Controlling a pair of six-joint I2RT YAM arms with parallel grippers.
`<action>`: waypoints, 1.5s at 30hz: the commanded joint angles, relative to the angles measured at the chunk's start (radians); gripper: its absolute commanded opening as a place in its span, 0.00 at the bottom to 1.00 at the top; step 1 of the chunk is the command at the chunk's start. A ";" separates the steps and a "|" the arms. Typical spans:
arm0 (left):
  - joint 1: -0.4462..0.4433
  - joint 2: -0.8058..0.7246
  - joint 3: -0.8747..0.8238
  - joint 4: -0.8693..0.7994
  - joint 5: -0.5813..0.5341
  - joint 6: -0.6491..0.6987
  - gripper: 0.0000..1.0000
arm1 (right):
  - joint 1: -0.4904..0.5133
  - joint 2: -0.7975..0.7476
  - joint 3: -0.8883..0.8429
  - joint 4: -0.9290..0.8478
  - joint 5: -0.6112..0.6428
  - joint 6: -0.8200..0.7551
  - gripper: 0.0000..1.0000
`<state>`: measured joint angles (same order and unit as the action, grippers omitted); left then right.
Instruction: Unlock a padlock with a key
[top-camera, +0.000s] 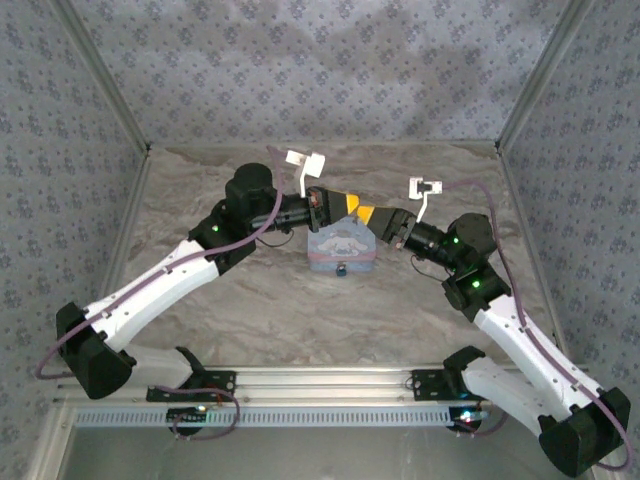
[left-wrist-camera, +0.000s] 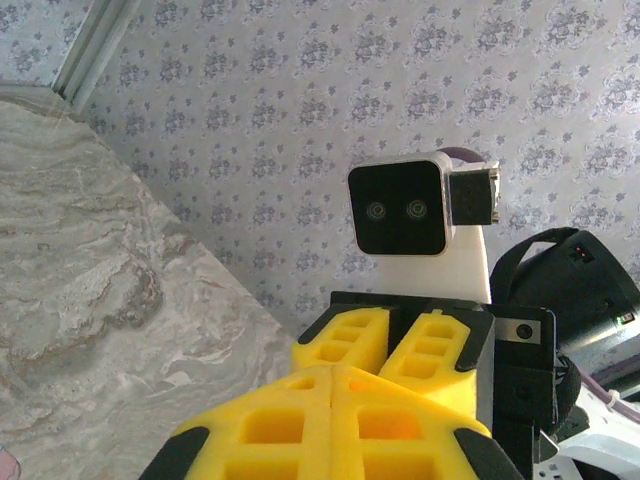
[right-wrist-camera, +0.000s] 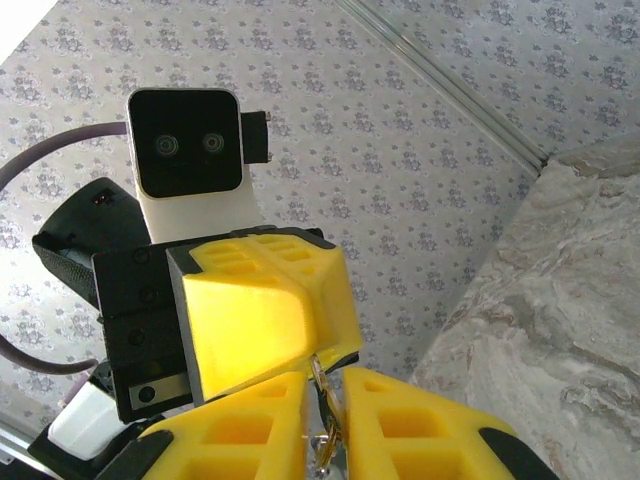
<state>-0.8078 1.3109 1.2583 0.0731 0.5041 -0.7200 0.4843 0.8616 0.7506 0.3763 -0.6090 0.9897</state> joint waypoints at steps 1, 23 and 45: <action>0.002 -0.026 -0.003 0.021 -0.017 -0.001 0.00 | 0.003 -0.016 0.011 0.046 -0.015 0.009 0.17; 0.005 -0.033 -0.017 0.036 -0.030 -0.014 0.00 | 0.001 -0.036 -0.007 0.037 0.011 0.001 0.00; -0.026 -0.004 -0.017 0.048 -0.024 -0.020 0.00 | 0.037 -0.017 -0.006 0.001 0.088 -0.037 0.00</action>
<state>-0.8200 1.2987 1.2346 0.1066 0.4603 -0.7456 0.5129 0.8444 0.7338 0.3733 -0.5369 0.9768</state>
